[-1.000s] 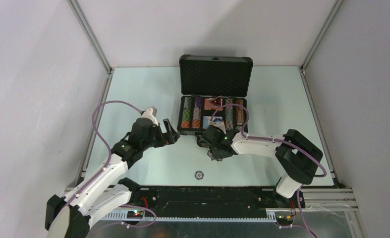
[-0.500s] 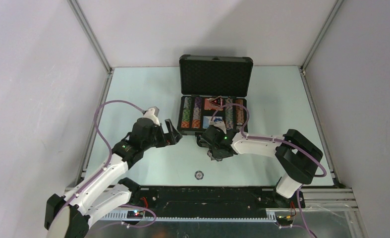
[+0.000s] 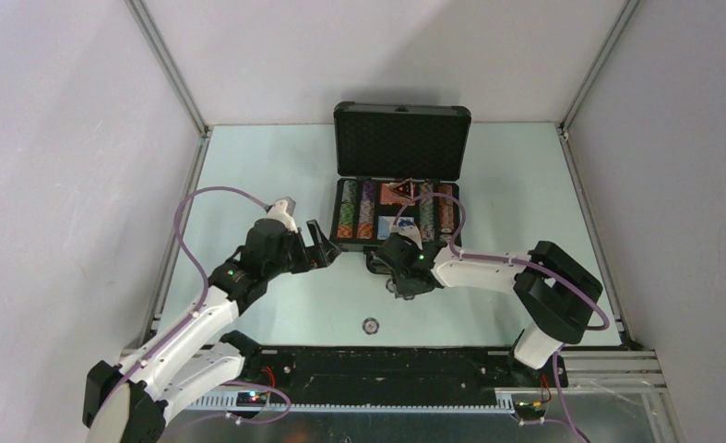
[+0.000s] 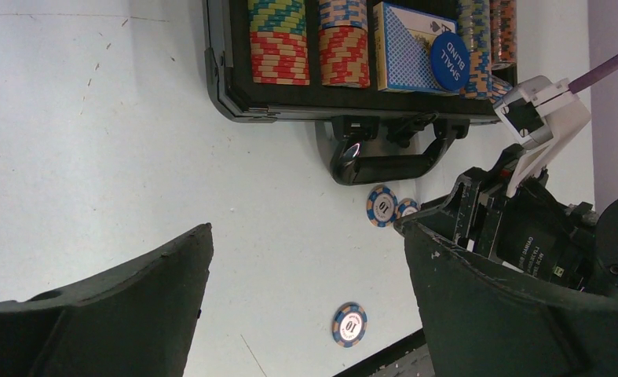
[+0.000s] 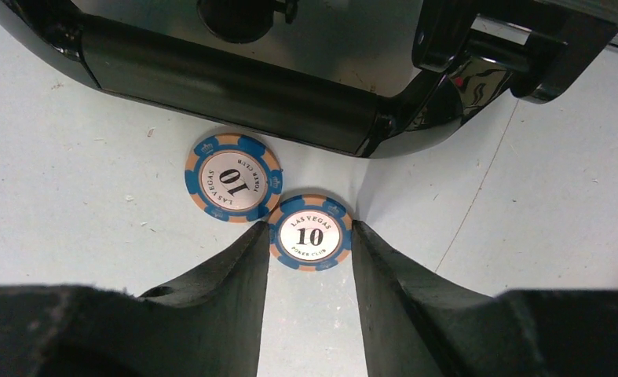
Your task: Pack up texas hold em set
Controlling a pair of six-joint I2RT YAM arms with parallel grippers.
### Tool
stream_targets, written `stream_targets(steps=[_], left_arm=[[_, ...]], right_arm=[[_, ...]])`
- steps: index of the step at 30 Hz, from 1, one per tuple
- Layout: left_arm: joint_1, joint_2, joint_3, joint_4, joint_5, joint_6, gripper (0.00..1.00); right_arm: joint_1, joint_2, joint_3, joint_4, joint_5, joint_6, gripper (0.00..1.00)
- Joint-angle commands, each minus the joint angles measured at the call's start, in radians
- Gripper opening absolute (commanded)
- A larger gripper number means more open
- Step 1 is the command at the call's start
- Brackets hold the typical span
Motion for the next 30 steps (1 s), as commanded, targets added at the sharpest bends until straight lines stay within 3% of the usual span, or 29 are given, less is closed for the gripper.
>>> stream_targets(steps=[1,22,30], left_arm=[[-0.008,-0.010,-0.014,0.039,0.013,-0.010,0.96],[-0.008,0.005,-0.016,0.054,0.026,-0.024,0.96],[-0.009,0.011,-0.017,0.059,0.030,-0.027,0.96]], right_arm=[[-0.001,0.022,-0.046,-0.011,-0.042,0.024,0.45],[-0.017,-0.172,-0.002,-0.070,0.015,-0.004,0.45],[-0.039,-0.199,0.108,-0.129,0.055,-0.068,0.46]])
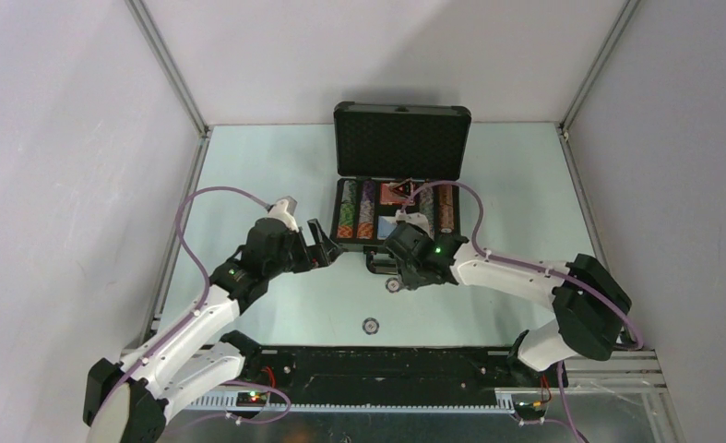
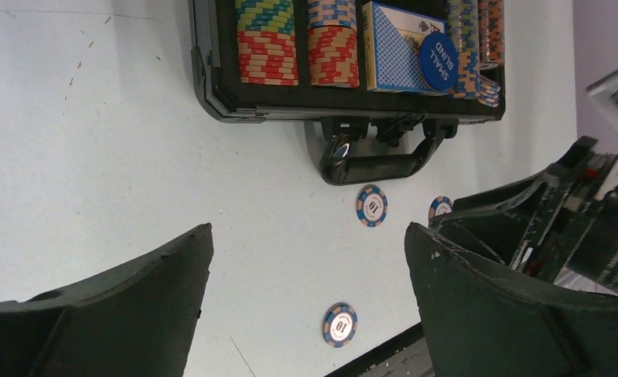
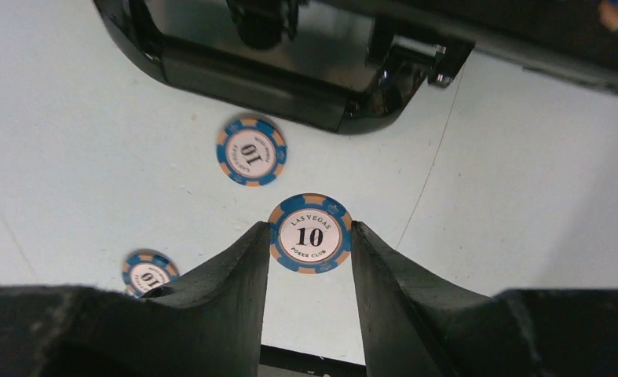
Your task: Pack up texas hold em set
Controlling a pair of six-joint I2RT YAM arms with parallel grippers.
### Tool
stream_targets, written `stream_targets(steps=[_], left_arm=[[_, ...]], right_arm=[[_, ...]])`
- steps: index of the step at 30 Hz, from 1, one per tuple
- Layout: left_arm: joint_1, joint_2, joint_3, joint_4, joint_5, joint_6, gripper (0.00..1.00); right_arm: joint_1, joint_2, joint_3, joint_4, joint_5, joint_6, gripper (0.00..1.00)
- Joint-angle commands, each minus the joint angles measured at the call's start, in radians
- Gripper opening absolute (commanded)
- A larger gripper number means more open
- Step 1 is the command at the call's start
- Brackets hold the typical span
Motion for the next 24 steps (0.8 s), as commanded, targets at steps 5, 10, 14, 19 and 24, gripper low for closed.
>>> stream_targets(steps=[5,10,14,19,24], left_arm=[[-0.008,-0.001,-0.017,0.043,0.009,-0.010,0.96],[-0.008,0.004,-0.017,0.043,0.009,-0.007,0.96],[-0.008,0.008,-0.016,0.043,0.010,-0.005,0.96],[-0.008,0.008,-0.017,0.043,0.011,-0.001,0.96],[-0.008,0.012,-0.016,0.044,0.010,0.001,0.96]], right_arm=[[-0.080,-0.032,0.153,-0.030,0.028,-0.088,0.46],[-0.134,0.029,0.252,-0.029,0.018,-0.157,0.46],[-0.164,0.109,0.349,-0.031,0.019,-0.209,0.46],[-0.188,0.226,0.465,-0.035,0.019,-0.260,0.46],[-0.188,0.318,0.575,-0.058,0.028,-0.286,0.46]])
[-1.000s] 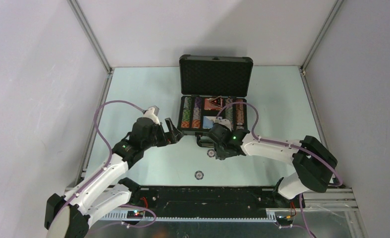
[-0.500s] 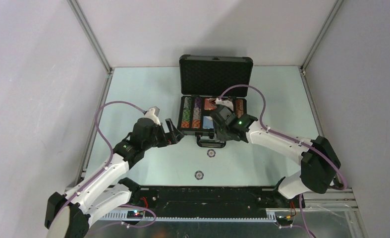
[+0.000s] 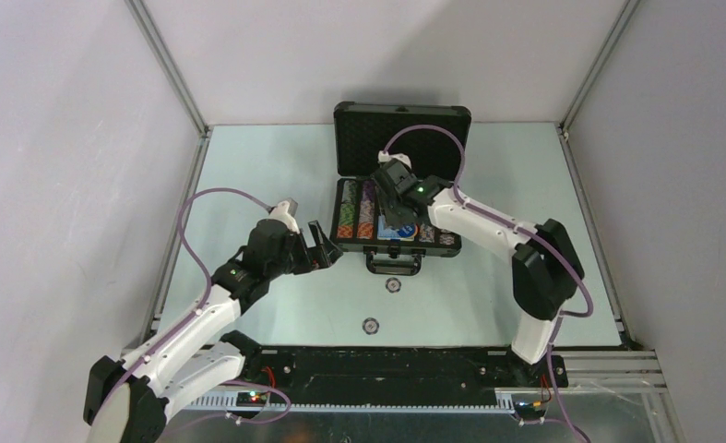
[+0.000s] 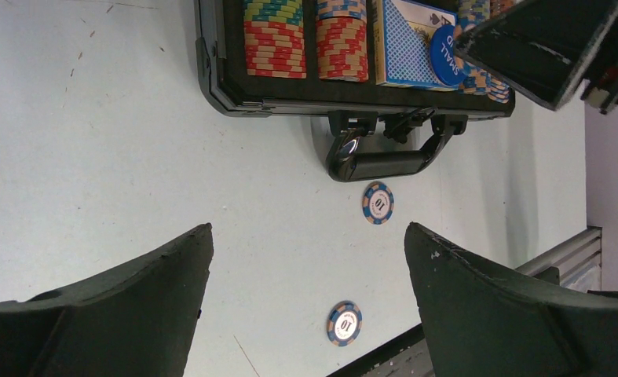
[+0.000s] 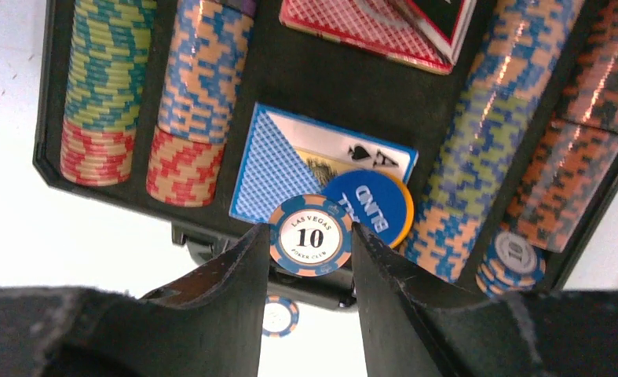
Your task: Pack up texas hold em set
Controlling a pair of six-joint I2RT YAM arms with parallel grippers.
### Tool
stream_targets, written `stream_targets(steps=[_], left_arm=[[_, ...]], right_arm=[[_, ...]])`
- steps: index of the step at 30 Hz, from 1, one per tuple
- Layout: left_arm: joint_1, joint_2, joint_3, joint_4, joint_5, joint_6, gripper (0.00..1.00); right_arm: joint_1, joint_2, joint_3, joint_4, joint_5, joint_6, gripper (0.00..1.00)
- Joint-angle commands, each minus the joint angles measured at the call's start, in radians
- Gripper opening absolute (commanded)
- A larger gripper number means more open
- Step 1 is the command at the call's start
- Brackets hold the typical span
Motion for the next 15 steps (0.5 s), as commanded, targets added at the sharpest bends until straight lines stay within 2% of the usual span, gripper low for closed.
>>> stream_targets(steps=[1,7,15], left_arm=[[-0.008,0.004,0.000,0.030,0.010,0.003,0.96],[-0.008,0.011,-0.001,0.030,0.010,0.005,0.96],[-0.009,0.002,-0.008,0.029,0.012,0.005,0.96]], right_arm=[[-0.001,0.066,0.103,-0.023,0.019,-0.050,0.46],[0.010,0.137,0.177,-0.031,0.000,-0.073,0.46],[0.006,0.190,0.199,-0.025,-0.031,-0.076,0.46]])
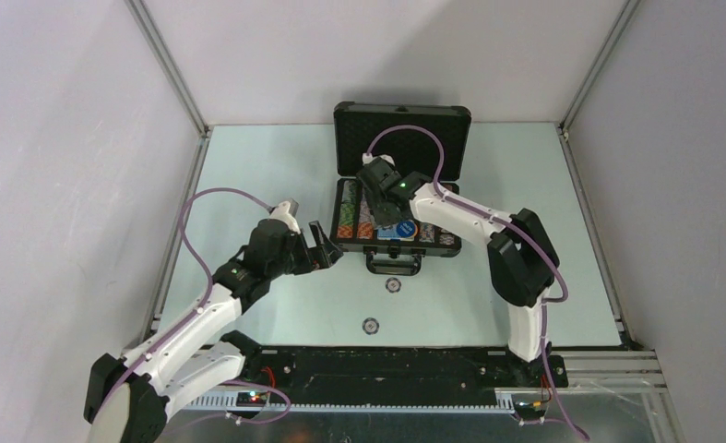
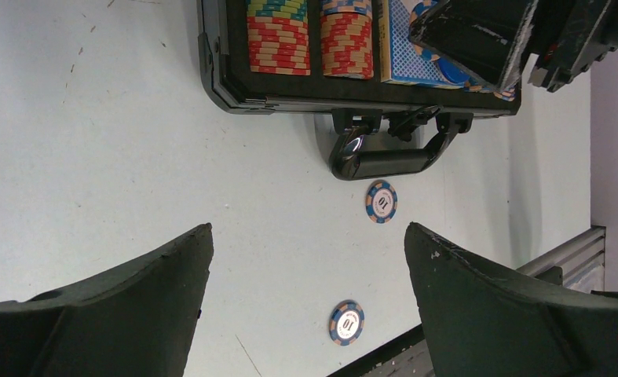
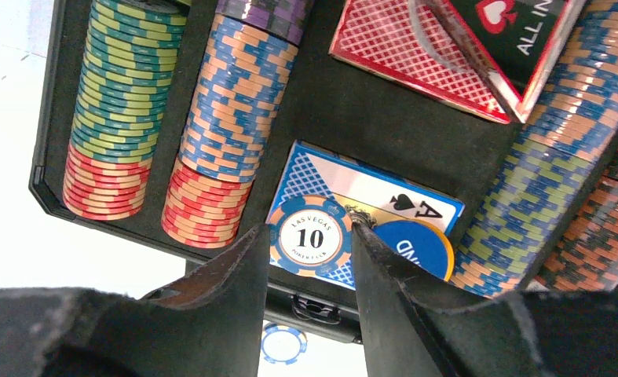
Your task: Pack up texas hold em set
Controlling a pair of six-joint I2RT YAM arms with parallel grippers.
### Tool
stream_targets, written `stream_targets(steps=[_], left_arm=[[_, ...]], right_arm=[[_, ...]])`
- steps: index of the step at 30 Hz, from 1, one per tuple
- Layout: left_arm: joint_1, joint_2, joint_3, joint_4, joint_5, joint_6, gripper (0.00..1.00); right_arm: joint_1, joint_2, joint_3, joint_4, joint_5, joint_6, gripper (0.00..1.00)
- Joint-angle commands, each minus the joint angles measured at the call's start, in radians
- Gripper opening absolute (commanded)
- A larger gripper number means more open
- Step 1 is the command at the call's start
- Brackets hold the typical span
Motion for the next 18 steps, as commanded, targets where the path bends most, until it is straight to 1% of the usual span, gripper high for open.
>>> stream_targets(steps=[1,10,12,15,16,18], left_arm=[[-0.009,-0.013,-0.011,0.029,0.011,0.005,0.96],[-0.008,-0.018,-0.016,0.029,0.010,0.003,0.96],[-0.009,-0.018,-0.017,0.029,0.010,0.003,0.96],[-0.008,-0.021,-0.019,0.028,0.011,0.003,0.96],[-0.008,-0.021,-0.021,0.029,0.012,0.003,0.96],[-0.009,-0.025,-0.021,0.028,0.014,0.002,0.96]], right_arm=[[-0.001,0.027,0.044,0.001,-0.022,-0.013,0.46],[0.003,0.050,0.043,0.009,-0.051,-0.015,0.48],[0.005,0.049,0.043,0.015,-0.055,-0.019,0.52],[0.007,0.042,0.044,0.022,-0.048,-0.024,0.61],[0.009,0.034,0.043,0.023,-0.045,-0.027,0.66],[0.011,0.014,0.043,0.028,-0.035,-0.037,0.71]])
